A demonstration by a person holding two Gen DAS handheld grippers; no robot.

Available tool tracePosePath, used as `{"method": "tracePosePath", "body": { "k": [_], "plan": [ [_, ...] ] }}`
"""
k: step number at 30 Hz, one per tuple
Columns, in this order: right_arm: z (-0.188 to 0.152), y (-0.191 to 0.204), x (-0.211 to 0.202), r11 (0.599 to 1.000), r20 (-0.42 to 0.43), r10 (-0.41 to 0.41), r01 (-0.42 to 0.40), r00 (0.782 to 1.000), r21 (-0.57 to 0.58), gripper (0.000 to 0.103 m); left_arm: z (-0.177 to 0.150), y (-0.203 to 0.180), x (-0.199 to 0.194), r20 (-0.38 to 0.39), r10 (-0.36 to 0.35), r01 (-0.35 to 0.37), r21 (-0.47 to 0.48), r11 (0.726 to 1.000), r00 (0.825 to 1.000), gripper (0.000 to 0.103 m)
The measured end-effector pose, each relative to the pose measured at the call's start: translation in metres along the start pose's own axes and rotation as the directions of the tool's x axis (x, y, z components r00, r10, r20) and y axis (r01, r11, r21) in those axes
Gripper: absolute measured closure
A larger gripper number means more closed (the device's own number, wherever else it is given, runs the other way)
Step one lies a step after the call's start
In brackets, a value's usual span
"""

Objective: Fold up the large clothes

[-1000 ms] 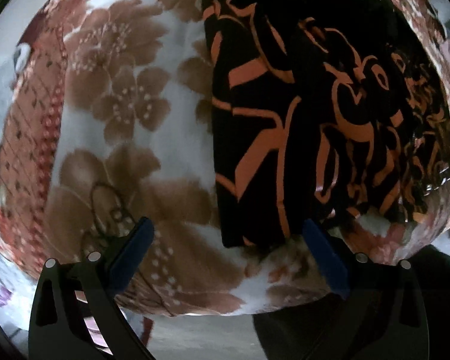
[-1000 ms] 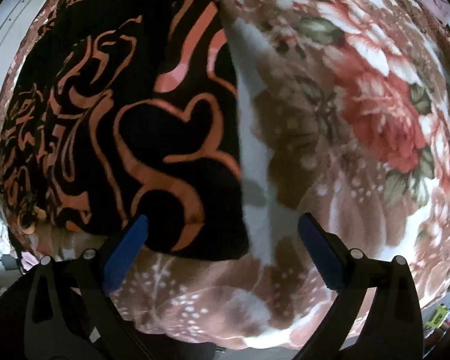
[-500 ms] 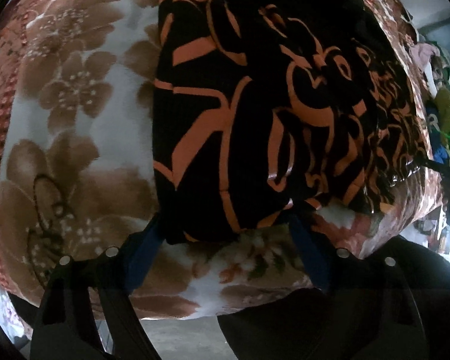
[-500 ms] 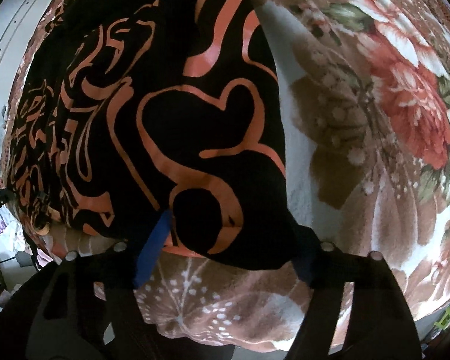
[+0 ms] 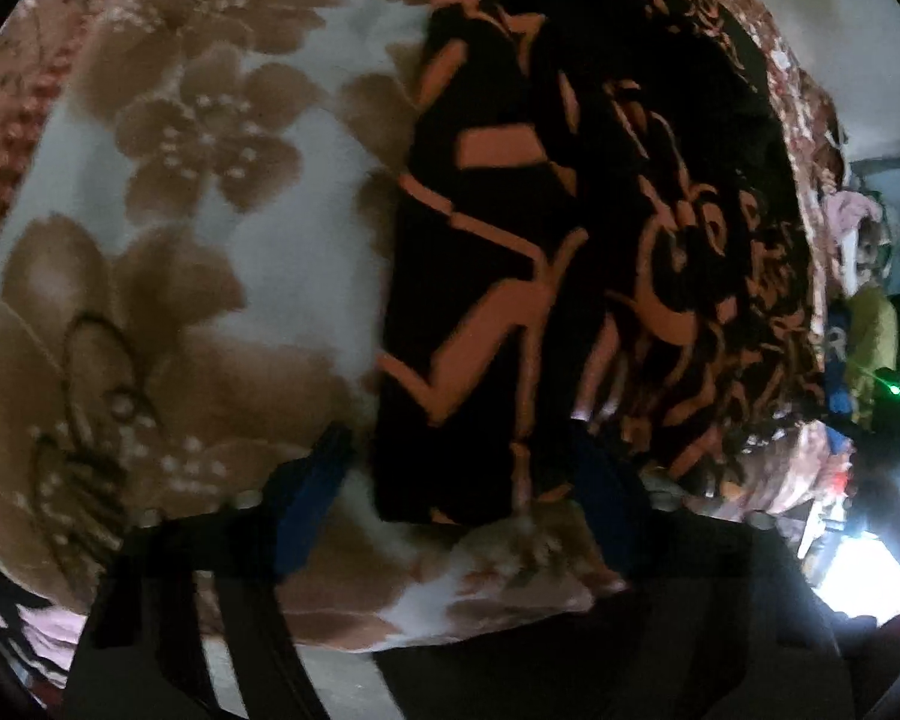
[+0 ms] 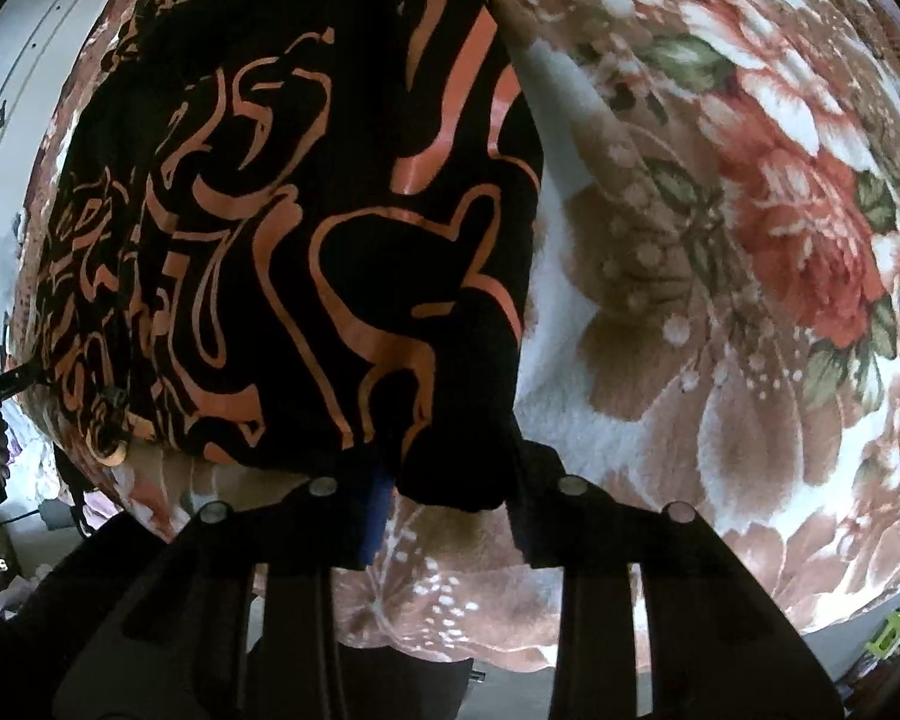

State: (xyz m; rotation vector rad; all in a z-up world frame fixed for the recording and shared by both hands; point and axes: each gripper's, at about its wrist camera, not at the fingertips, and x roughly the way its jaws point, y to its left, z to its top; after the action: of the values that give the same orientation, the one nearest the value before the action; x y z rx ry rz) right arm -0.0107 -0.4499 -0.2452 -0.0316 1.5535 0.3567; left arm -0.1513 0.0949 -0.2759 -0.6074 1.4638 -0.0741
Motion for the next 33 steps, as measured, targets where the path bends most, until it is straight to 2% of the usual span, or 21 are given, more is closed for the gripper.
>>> {"method": "tracePosePath", "body": {
  "k": [3,4,5,6,7,8,10,12,14,15,16,18,21,24,28,29,33],
  "plan": [
    [0.003,0.006,-0.002,1.0,0.002,-0.003,0.003,1.0,0.021,0.066,0.001,-0.014,0.006,-0.032,0.016,-0.015,0.057,0.998,0.999,0.059],
    [0.004,0.005,-0.001,1.0,0.002,0.001,-0.001,1.0,0.028,0.062,0.002,-0.018,0.006,-0.038,0.006,-0.004,0.067,0.998,0.999,0.063],
    [0.004,0.006,-0.002,0.999,0.002,0.003,-0.003,1.0,0.032,0.061,0.005,-0.02,0.003,-0.04,-0.016,0.019,0.071,0.997,0.999,0.073],
    [0.005,0.008,-0.003,0.999,0.005,-0.007,0.007,1.0,0.034,0.06,0.007,-0.023,0.001,-0.041,-0.032,0.035,0.075,0.997,0.999,0.074],
    [0.007,0.009,-0.003,1.0,0.005,-0.008,0.008,1.0,0.03,0.052,0.009,-0.026,0.002,-0.046,-0.033,0.037,0.08,0.996,0.998,0.074],
    [0.01,0.008,-0.005,1.0,0.001,-0.008,0.008,1.0,0.017,0.048,0.01,-0.029,0.005,-0.057,-0.021,0.026,0.089,0.996,0.998,0.074],
    [0.014,0.01,-0.003,1.0,0.016,-0.02,0.021,1.0,-0.013,0.047,0.01,-0.029,0.012,-0.073,0.003,0.004,0.097,0.995,0.997,0.074],
    [0.019,0.019,0.001,0.999,0.01,-0.019,0.019,1.0,-0.034,0.046,0.011,-0.021,0.013,-0.08,-0.012,0.018,0.071,0.997,0.997,0.074],
    [0.024,0.024,0.004,0.999,0.009,-0.001,0.001,1.0,-0.04,0.058,0.011,-0.017,0.012,-0.079,-0.029,0.034,0.055,0.998,0.996,0.077],
    [0.026,0.025,0.005,0.999,0.004,-0.001,0.001,1.0,-0.045,0.074,0.011,-0.019,0.011,-0.081,-0.033,0.038,0.057,0.998,0.996,0.08],
    [0.027,0.026,0.006,0.999,-0.002,0.003,-0.003,1.0,-0.048,0.08,0.011,-0.019,0.01,-0.082,-0.038,0.043,0.06,0.997,0.996,0.083],
    [0.029,0.027,0.002,0.999,-0.011,-0.004,0.004,1.0,-0.047,0.084,0.011,-0.024,0.005,-0.087,-0.059,0.065,0.07,0.995,0.994,0.089],
    [0.027,0.03,0.001,0.999,-0.031,-0.003,0.001,1.0,-0.051,0.088,0.014,-0.033,0.002,-0.09,-0.065,0.074,0.095,0.993,0.994,0.091],
    [0.023,0.022,0.001,0.999,-0.048,0.004,-0.006,0.999,-0.038,0.09,0.02,-0.034,-0.001,-0.076,-0.094,0.099,0.066,0.993,0.993,0.092],
    [0.034,0.013,-0.015,0.989,-0.009,0.13,-0.129,0.991,0.071,0.091,0.032,-0.053,-0.017,-0.033,-0.142,0.144,0.079,0.986,0.989,0.093],
    [0.039,0.017,-0.022,0.986,0.007,0.154,-0.154,0.988,0.067,0.091,0.037,-0.063,-0.024,-0.021,-0.154,0.156,0.099,0.983,0.988,0.093],
    [0.064,0.04,-0.047,0.985,0.054,0.171,-0.171,0.984,-0.011,0.091,0.06,-0.097,-0.044,0.014,-0.173,0.168,0.189,0.968,0.985,0.093]
  ]
}}
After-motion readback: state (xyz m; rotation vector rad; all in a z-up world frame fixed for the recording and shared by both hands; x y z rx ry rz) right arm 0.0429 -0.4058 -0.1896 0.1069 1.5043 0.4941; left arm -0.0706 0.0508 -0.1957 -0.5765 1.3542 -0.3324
